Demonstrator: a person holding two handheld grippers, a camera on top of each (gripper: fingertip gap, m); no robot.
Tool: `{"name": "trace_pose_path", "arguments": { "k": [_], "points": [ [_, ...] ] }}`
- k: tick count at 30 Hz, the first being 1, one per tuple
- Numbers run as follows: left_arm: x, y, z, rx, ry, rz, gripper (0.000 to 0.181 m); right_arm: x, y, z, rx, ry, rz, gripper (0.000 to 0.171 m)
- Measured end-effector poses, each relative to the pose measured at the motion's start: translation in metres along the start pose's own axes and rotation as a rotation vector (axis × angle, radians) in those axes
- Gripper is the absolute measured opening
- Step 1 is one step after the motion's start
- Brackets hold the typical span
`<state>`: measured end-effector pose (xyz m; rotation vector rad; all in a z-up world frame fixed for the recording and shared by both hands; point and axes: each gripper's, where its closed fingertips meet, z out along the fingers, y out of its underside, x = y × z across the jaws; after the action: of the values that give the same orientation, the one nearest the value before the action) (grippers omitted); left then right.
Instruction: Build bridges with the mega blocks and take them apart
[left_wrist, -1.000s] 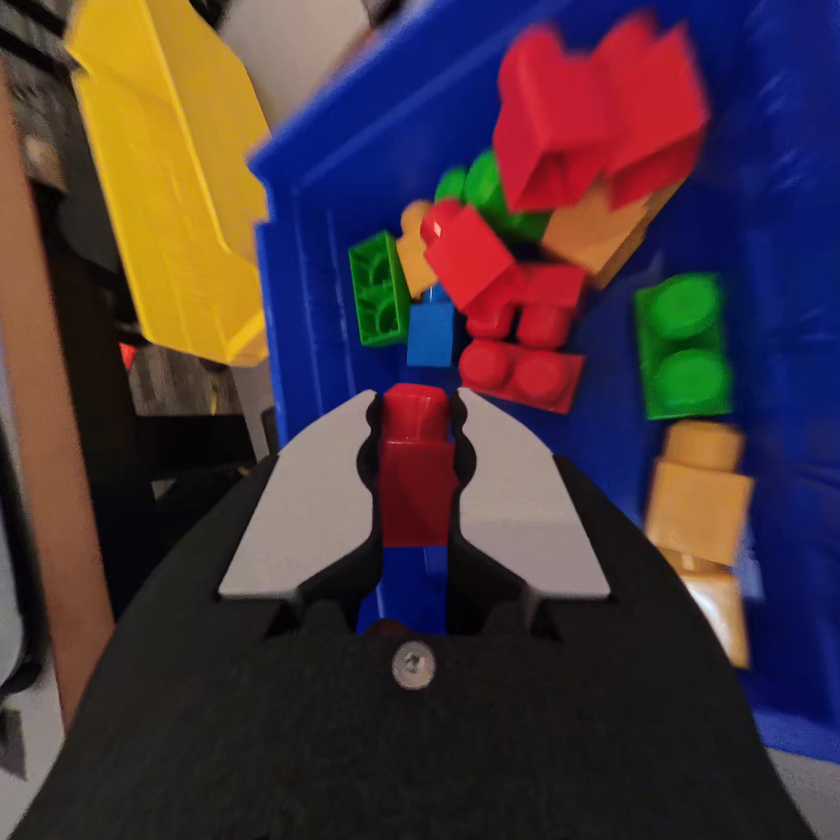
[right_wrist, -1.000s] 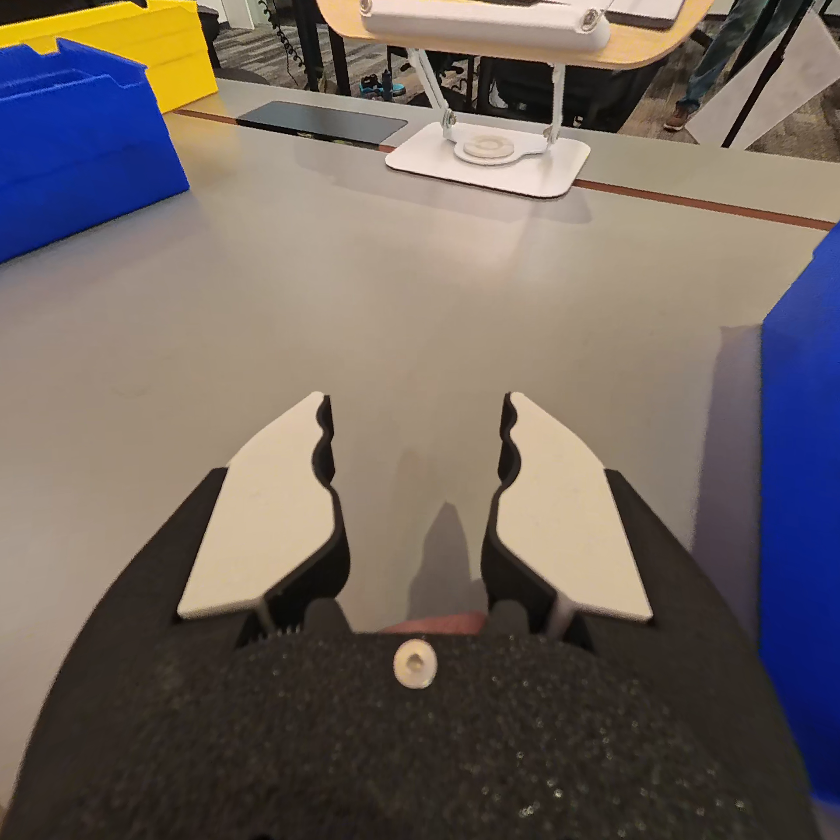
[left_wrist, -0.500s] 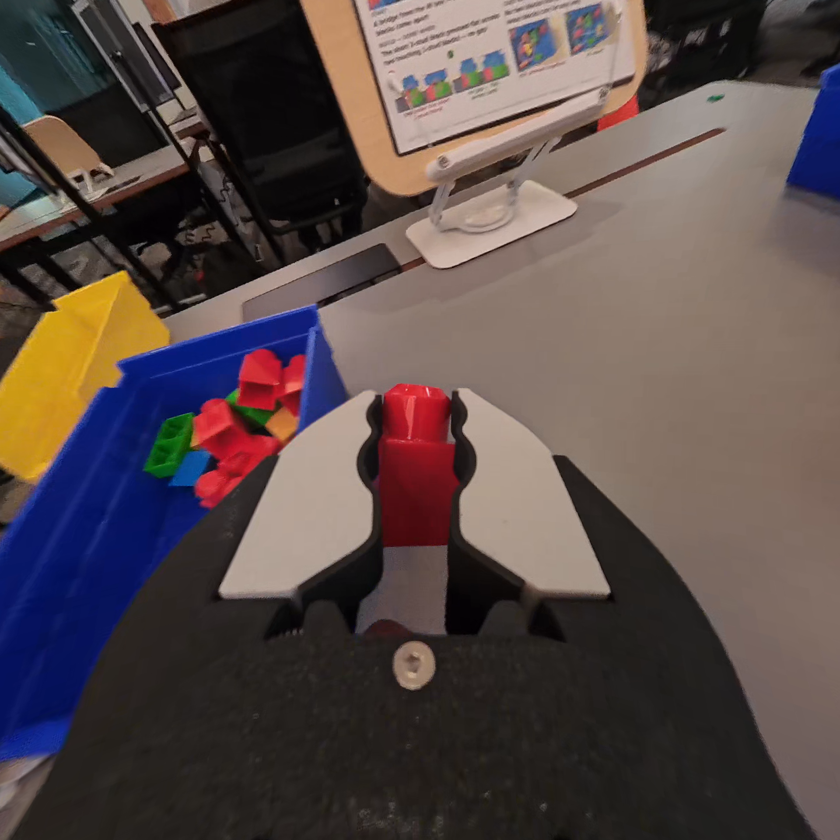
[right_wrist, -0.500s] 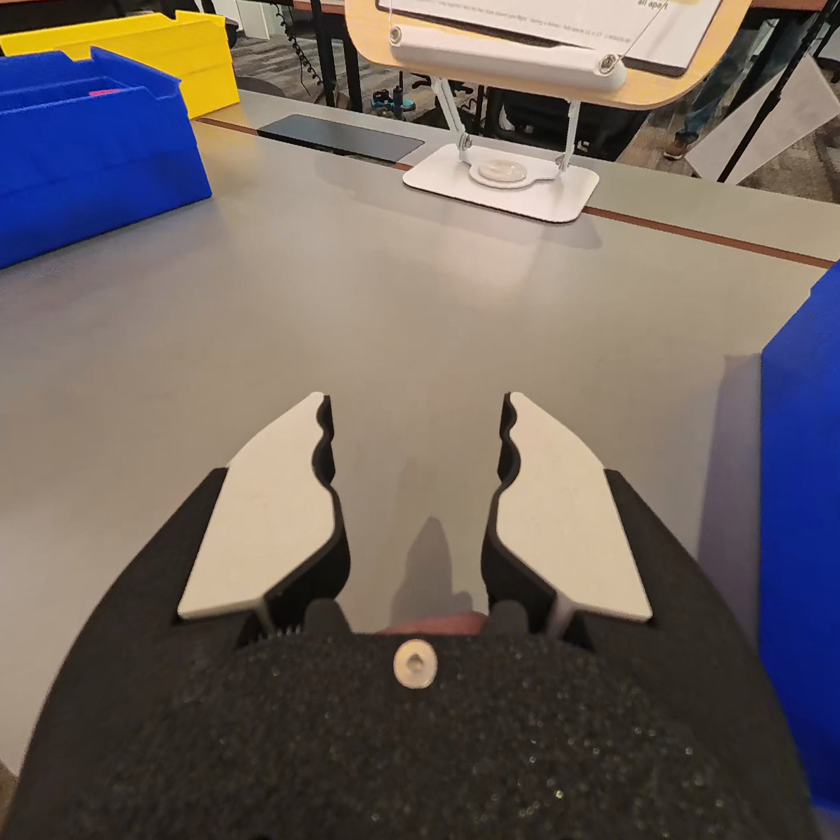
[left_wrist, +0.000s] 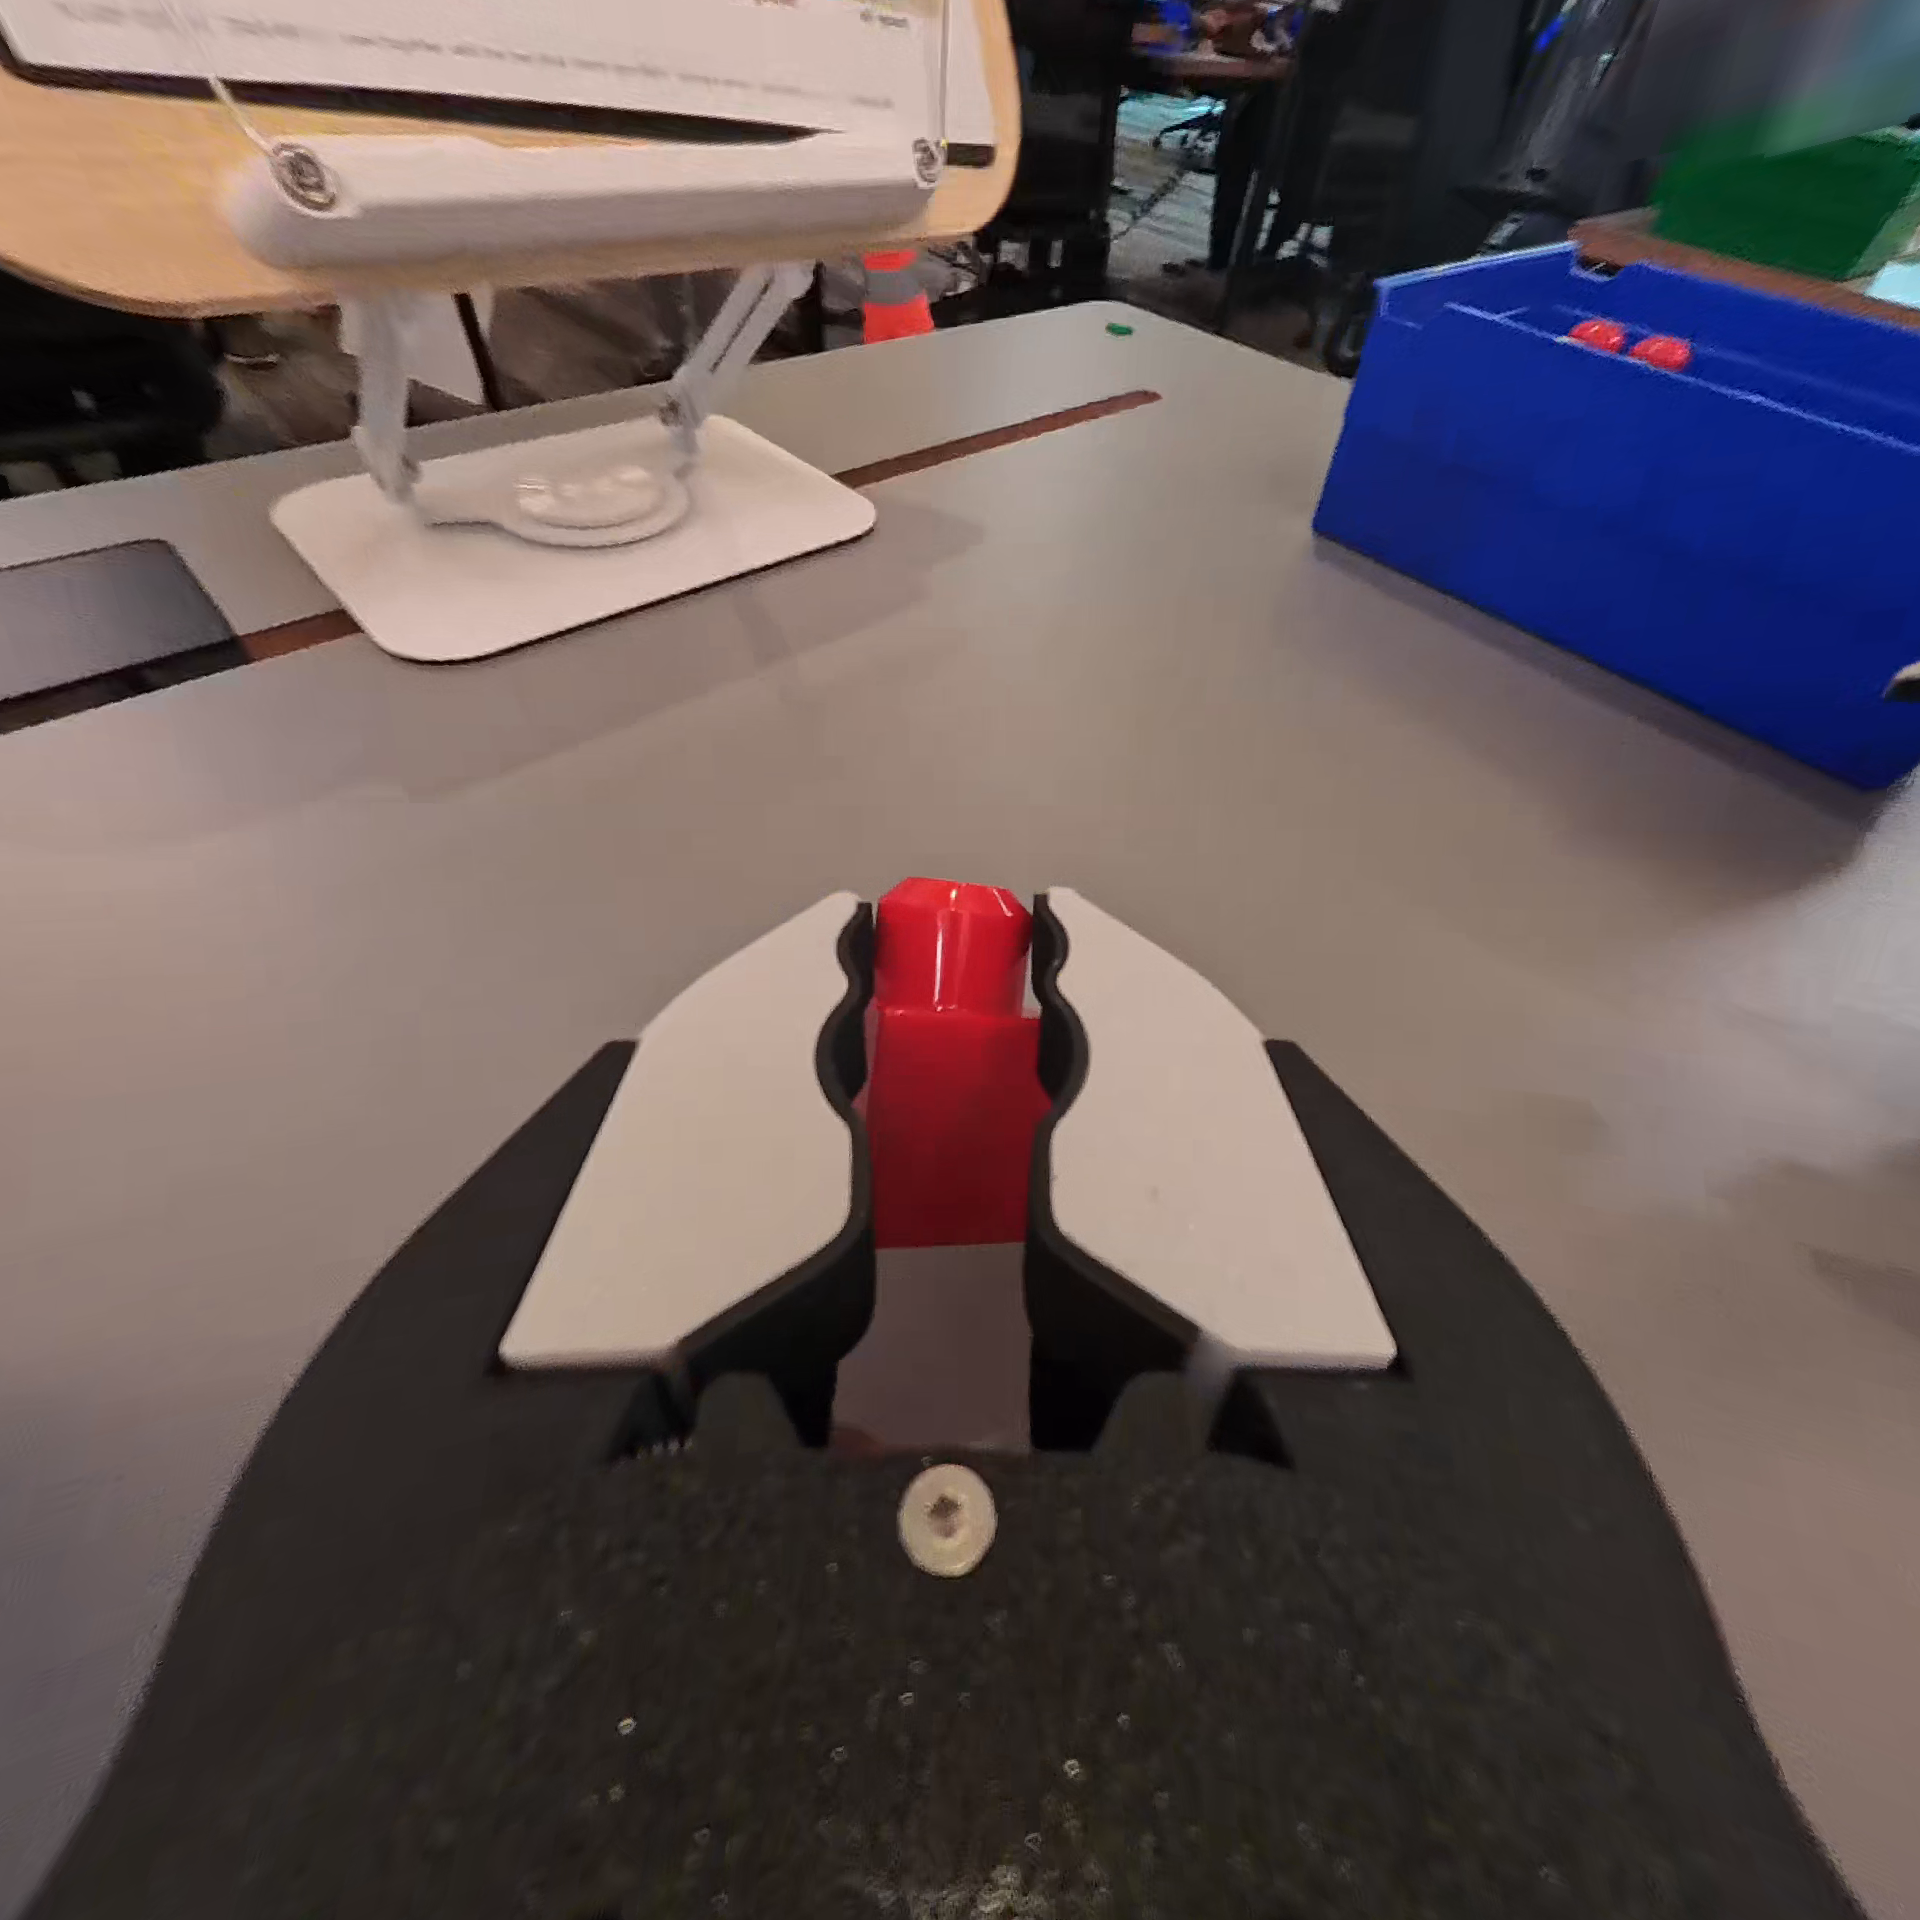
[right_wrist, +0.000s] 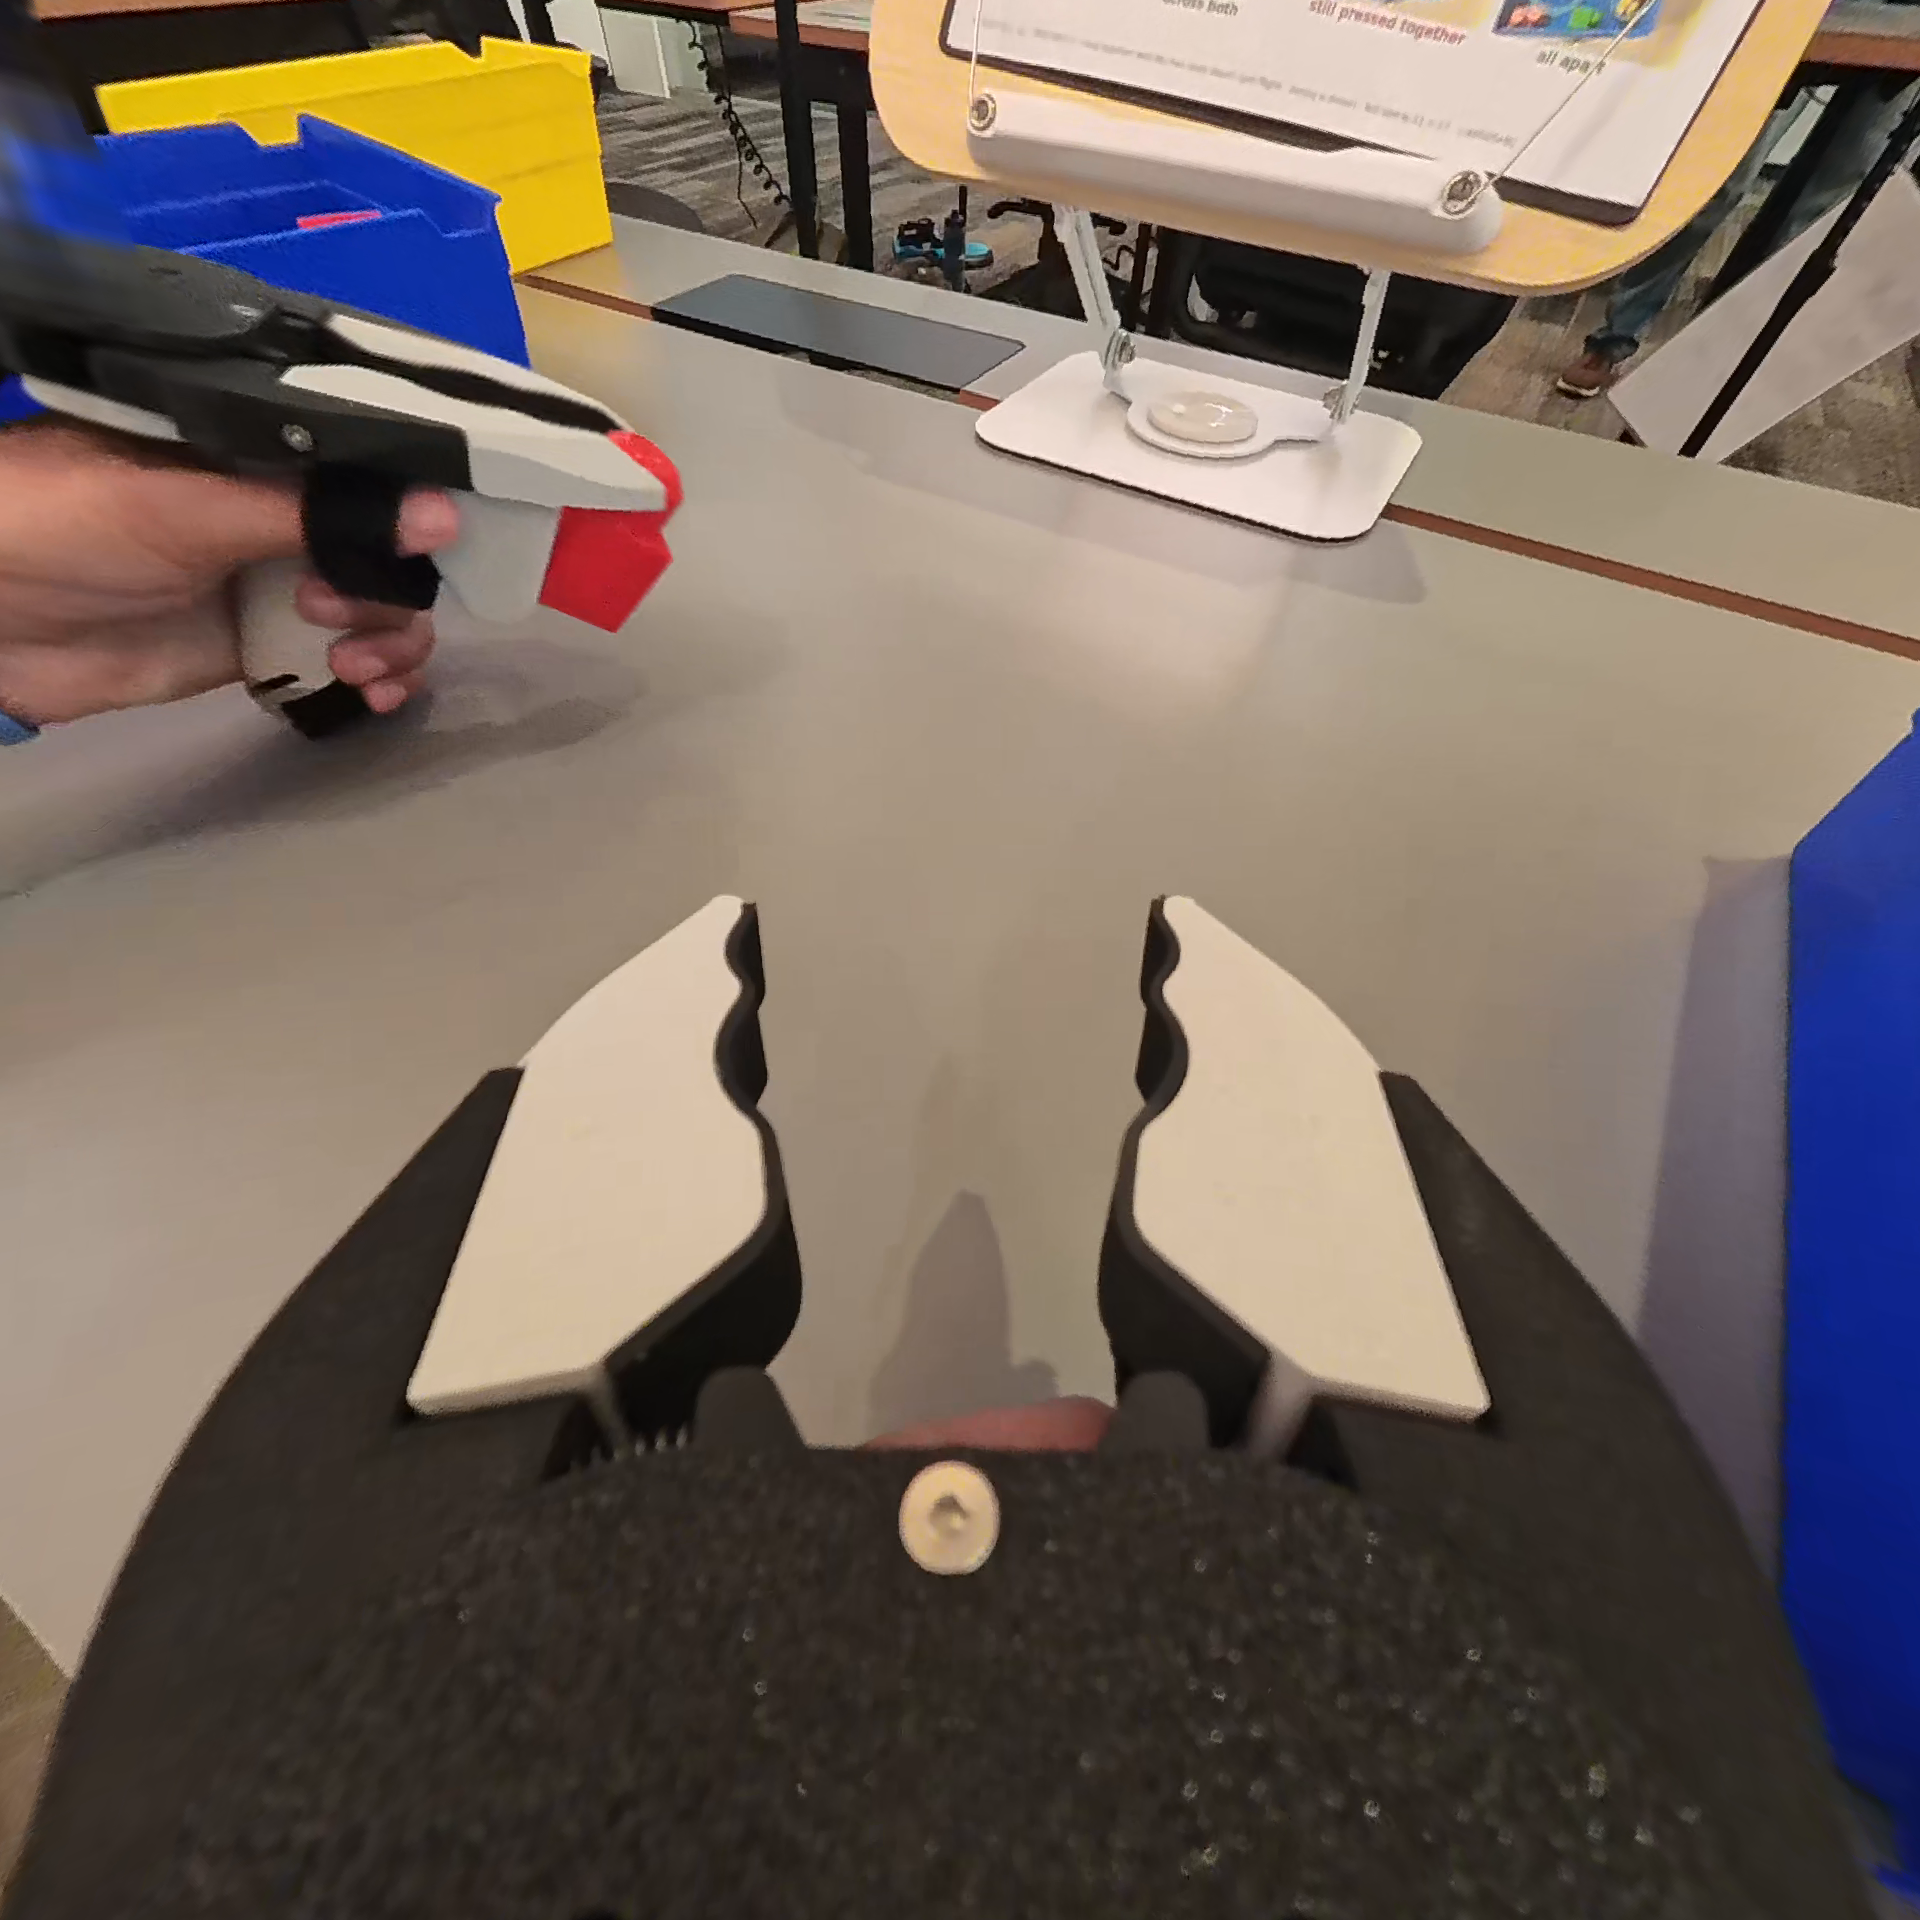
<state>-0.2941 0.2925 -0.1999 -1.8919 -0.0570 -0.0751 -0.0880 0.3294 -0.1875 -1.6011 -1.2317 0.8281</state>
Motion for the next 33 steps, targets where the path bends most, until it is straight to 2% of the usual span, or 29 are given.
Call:
{"name": "trace_pose_path", "arguments": {
  "k": [10, 15, 21, 25, 29, 33],
  "points": [
    [-0.002, 0.015, 0.020, -0.144, 0.057, -0.088, 0.028, 0.000, -0.002, -0.002, 0.002, -0.003, -0.005, 0.070],
    [0.001, 0.020, 0.019, -0.174, 0.062, -0.073, 0.029, 0.001, -0.003, -0.003, 0.005, -0.001, -0.008, 0.069],
    [0.015, 0.029, 0.009, -0.234, 0.032, 0.037, 0.052, 0.001, -0.001, -0.002, 0.000, -0.007, -0.005, 0.069],
    [0.020, 0.014, -0.035, -0.184, -0.070, 0.071, 0.063, 0.003, 0.001, -0.001, -0.004, -0.019, 0.007, 0.069],
    [0.021, -0.003, -0.117, 0.047, -0.314, 0.020, 0.080, 0.008, 0.001, -0.002, 0.000, -0.035, 0.037, 0.070],
    [0.028, 0.029, -0.182, 0.093, -0.536, -0.013, 0.100, 0.010, 0.008, 0.002, -0.020, -0.046, 0.051, 0.076]
  ]
}}
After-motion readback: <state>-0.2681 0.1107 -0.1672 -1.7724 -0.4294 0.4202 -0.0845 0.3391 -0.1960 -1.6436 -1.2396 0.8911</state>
